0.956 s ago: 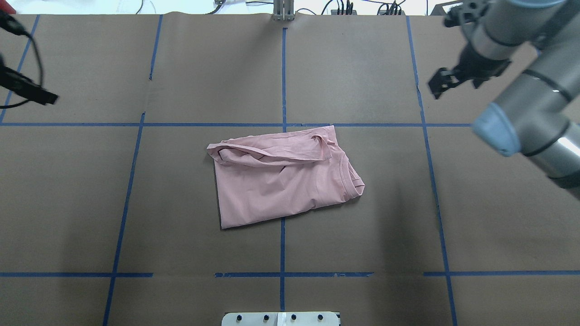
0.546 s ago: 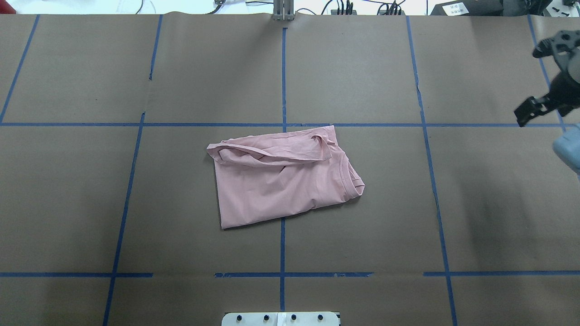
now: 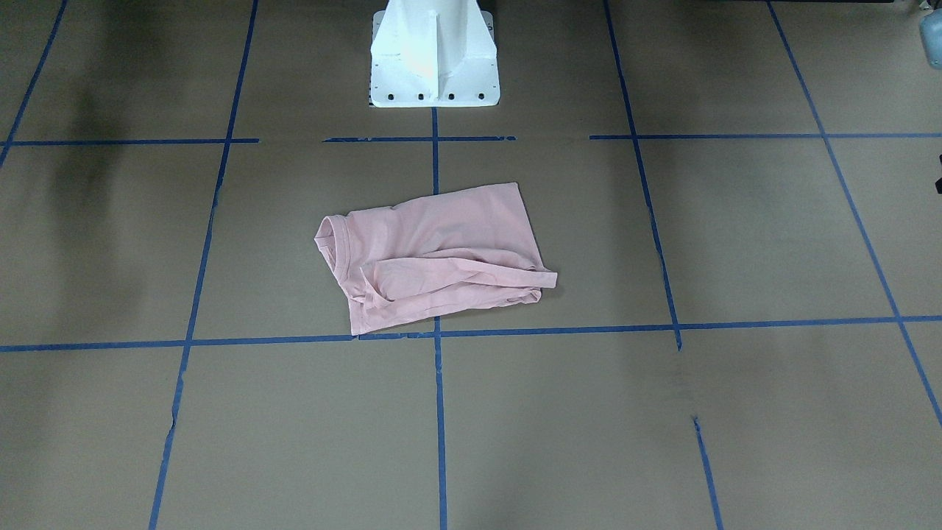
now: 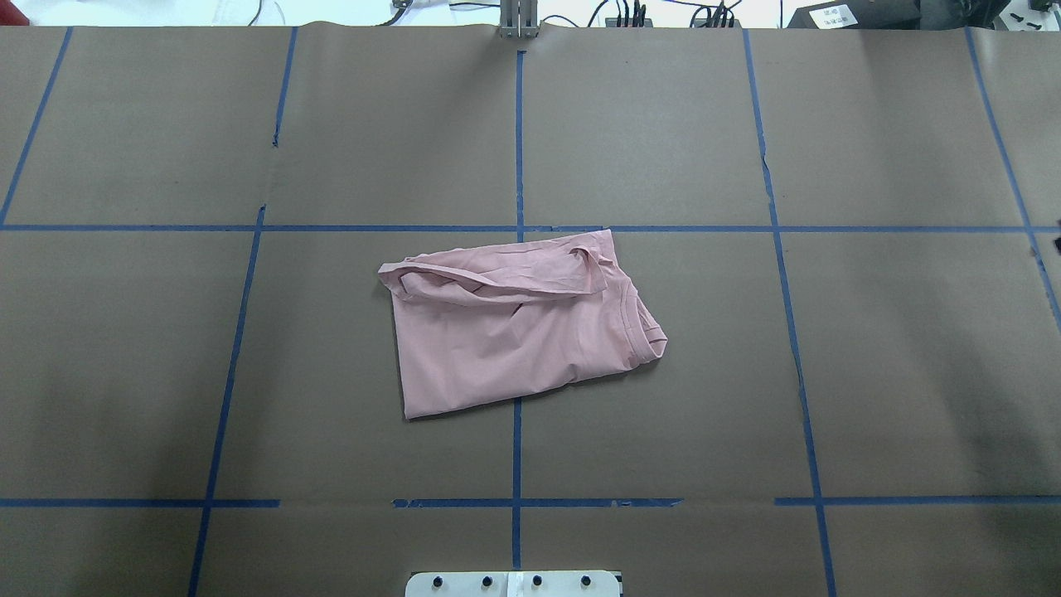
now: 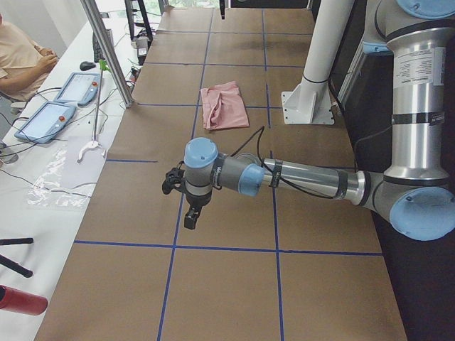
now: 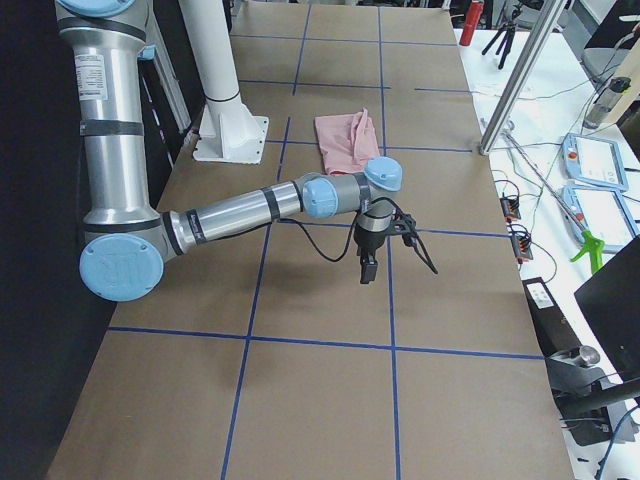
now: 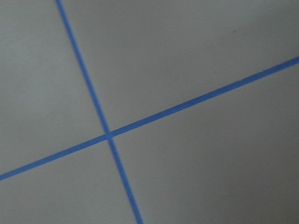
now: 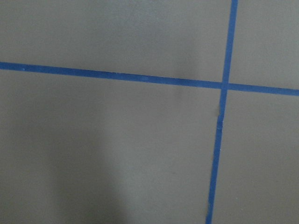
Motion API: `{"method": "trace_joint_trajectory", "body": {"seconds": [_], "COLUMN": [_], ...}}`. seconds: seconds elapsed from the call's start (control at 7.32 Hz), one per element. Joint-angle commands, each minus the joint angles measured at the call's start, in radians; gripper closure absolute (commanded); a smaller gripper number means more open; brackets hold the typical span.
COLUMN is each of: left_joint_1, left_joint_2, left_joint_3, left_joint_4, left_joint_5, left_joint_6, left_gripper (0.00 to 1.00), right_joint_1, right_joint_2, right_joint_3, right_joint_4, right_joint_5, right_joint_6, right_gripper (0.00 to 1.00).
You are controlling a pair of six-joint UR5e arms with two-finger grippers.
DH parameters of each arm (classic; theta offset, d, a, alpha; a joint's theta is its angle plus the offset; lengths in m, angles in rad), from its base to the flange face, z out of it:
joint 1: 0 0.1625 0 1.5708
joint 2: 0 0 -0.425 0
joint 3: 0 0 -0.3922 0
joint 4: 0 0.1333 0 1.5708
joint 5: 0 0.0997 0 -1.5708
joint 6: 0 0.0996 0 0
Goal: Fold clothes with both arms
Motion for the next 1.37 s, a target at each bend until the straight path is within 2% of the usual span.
{"method": "trace_joint_trajectory", "body": {"seconds": [0.0,0.27,1.23], "left_joint_1": [-0.040,-0.040,-0.040], "left_joint_2": [0.016,0.017,0.016], "left_joint_3": [0.061,0.061,0.057], "left_joint_4": [0.005,0.010,0.010], "left_joint_5": [-0.037,-0.037,-0.039], "left_joint_6": [0.086,0.086,0.086], "left_gripper": [0.00,0.00,0.00], "right_joint_1": [0.147,0.185,0.187], "right_joint_2": [-0.104,-0.145,-0.159], "right_joint_3": [-0.003,0.000,0.001], "right_joint_4": [-0.001,0.004,0.004], "right_joint_5": [0.032,0.021,0.023], "right_joint_6": [-0.150,-0.203,-0.191], "right_gripper": [0.00,0.00,0.00]}}
